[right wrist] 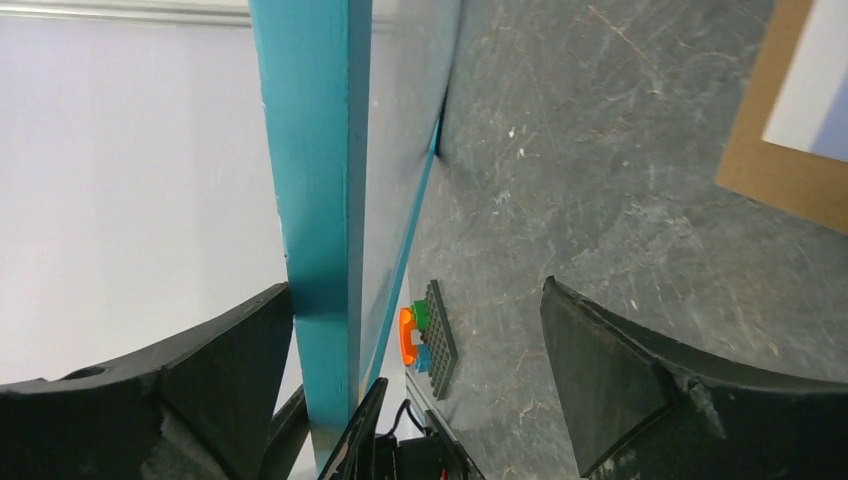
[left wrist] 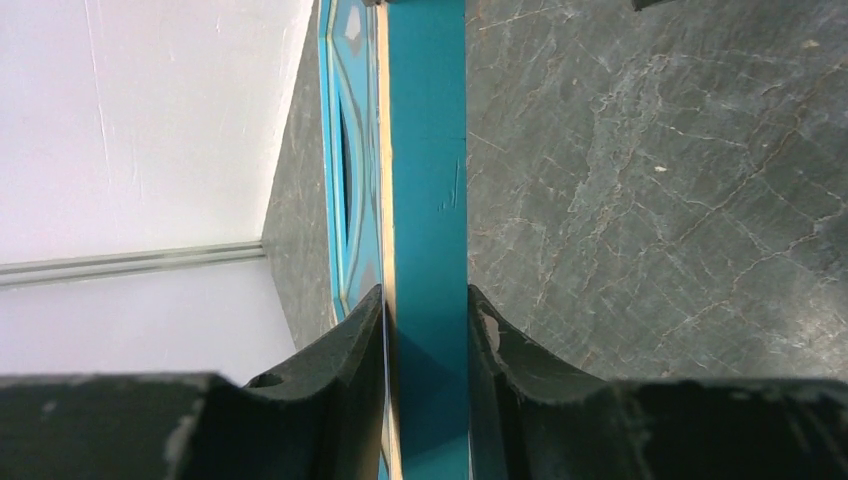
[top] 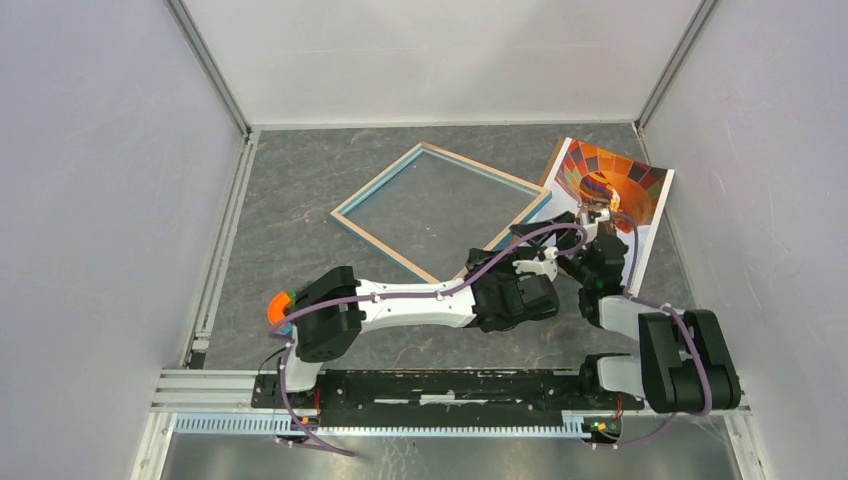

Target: Put the photo into the frame

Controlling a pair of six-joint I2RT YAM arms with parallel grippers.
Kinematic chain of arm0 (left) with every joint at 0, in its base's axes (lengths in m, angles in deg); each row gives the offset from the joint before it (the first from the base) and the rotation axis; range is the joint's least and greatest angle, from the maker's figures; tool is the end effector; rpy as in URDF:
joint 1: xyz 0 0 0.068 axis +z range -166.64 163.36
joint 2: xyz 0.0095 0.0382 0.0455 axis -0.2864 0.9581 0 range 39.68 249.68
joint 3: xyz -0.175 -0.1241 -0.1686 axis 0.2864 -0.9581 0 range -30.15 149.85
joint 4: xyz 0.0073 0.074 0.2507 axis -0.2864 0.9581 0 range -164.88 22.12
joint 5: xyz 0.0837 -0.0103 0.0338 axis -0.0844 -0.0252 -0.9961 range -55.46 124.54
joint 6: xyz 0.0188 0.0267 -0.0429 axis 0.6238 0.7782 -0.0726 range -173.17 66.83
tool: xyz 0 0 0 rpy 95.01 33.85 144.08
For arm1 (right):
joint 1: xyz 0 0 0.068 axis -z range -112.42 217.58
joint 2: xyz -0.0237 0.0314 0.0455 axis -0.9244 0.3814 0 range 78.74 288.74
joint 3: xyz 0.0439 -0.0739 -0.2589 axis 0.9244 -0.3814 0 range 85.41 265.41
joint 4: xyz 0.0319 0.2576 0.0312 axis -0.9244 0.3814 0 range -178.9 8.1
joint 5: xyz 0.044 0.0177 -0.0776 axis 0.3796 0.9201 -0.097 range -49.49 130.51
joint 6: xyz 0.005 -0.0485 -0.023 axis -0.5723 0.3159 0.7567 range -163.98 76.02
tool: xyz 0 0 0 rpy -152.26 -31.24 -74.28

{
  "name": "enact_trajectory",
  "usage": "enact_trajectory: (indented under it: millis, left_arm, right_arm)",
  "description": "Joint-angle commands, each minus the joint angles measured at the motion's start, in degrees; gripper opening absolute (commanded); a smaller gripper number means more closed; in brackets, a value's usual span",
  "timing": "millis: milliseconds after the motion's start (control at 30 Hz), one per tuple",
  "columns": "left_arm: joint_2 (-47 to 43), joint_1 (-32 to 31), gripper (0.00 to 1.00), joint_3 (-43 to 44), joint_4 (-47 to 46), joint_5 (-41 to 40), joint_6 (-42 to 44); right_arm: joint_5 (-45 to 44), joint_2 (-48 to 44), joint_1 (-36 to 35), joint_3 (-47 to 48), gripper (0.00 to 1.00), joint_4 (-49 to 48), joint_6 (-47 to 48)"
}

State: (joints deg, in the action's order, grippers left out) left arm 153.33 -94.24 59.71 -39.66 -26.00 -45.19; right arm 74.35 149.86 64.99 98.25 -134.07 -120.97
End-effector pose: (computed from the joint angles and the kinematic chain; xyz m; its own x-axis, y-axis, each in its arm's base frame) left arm 0.1209 -0.4050 0.2330 -0.1290 0.9047 -0.4061 0.4059 0.4218 0.8107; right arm 0.2143 0.0295 0.1630 -0.6154 0.7823 -0.0962 0.0904 0.1914 0.9773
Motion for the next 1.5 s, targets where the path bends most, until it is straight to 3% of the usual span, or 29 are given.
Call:
enact_trajectory:
  millis: [0,167,300,500,867,967,1167,1300,1467]
  left_arm:
    - [-4.47,-0.17,0.38,0.12,-2.99,-3.48,0.54]
    - [-3.11,-0.13,0.39,1.19,-1.86,-3.10,-0.10]
    - [-2.83,-0.17,0.40,1.43,-1.78,-2.05,-0.47]
    - [-2.88,-0.16,0.41,2.49,-0.30,-2.79,-2.01]
    - [-6.74,-0.07,0.42,1.82,0.16,1.38,-5.98]
    - [-7.55,-0.07,0.42,1.99,0.28,1.90,-6.57]
    - [-8.33,0.00,0.43,3.01,1.27,2.26,-7.09]
    - [-8.36,0.00,0.43,3.39,1.72,2.44,-7.45]
    - [-7.87,0.01,0.44,4.20,2.47,4.29,-7.27]
  right_arm:
    - [0.86,4.79,-0.74,3.17,0.98,-8.86,2.16]
    - [1.78,7.11,-2.85,3.19,0.98,-20.50,-3.36]
    - [0.77,5.05,-3.15,2.88,0.98,-19.39,-3.48]
    - [-1.91,-3.36,1.16,-2.41,0.98,-9.85,0.31]
    - [1.09,-4.44,2.05,-1.20,0.97,-16.88,-3.18]
    - [0.08,-4.16,-0.13,-0.27,0.83,-16.10,-3.98]
    - [-1.97,-2.26,-2.51,-0.85,0.78,-18.54,-5.97]
    - [-2.70,0.25,-4.76,-0.62,0.60,-23.96,-9.45]
    - [-3.85,2.91,-5.57,0.06,0.48,-29.32,-12.06]
